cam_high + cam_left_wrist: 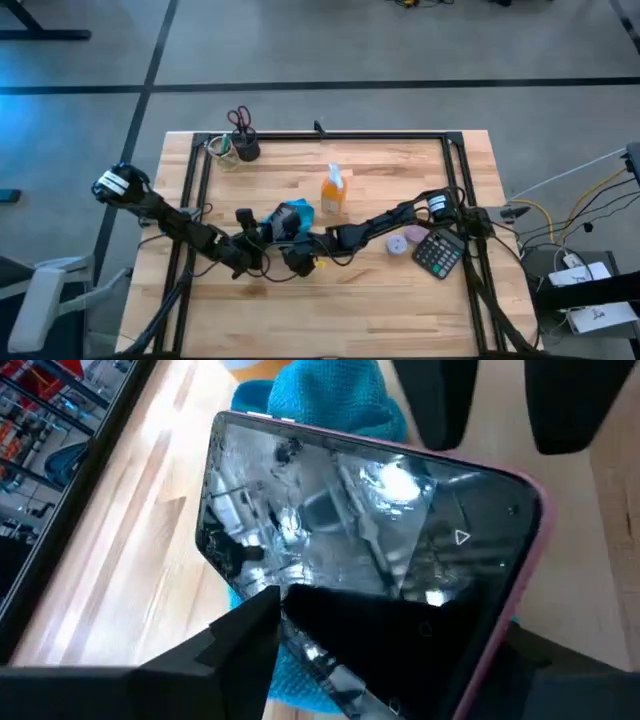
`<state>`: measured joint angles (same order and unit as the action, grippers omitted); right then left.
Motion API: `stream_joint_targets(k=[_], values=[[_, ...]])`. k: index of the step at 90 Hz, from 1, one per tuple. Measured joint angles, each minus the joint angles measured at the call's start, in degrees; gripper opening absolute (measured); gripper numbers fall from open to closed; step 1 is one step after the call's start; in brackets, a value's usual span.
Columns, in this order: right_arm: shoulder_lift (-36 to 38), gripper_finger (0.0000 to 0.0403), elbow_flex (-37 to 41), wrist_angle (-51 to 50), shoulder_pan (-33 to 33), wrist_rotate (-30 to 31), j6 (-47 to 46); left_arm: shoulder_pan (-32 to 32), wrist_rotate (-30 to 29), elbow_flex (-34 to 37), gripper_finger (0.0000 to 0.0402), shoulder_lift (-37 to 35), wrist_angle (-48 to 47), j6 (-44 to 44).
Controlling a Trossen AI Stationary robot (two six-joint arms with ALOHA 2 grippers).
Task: Apply microfiber cloth
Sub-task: Wipe the front and back of the cellphone using the blue microfiber cloth
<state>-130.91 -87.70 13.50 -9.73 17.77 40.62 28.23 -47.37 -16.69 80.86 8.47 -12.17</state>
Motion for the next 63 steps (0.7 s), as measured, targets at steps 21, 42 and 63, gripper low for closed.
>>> stream_joint_targets(k=[21,42,63], values=[[-1.38,0.015,-0.13,5.06,-0.38,1.79,10.39,0.0,0.15,0.0,0.0226,0.04,0.8,-0.56],[-4.62,0.0126,-0.25,12.83,-0.15,1.62,18.19,0.0,0.35,0.04,0.0226,0.07,1.92,-0.61],[-5.75,0.0095,-2.64,11.0,0.89,0.28,17.62,0.0,0.37,0.04,0.0221,0.07,2.71,-0.61]])
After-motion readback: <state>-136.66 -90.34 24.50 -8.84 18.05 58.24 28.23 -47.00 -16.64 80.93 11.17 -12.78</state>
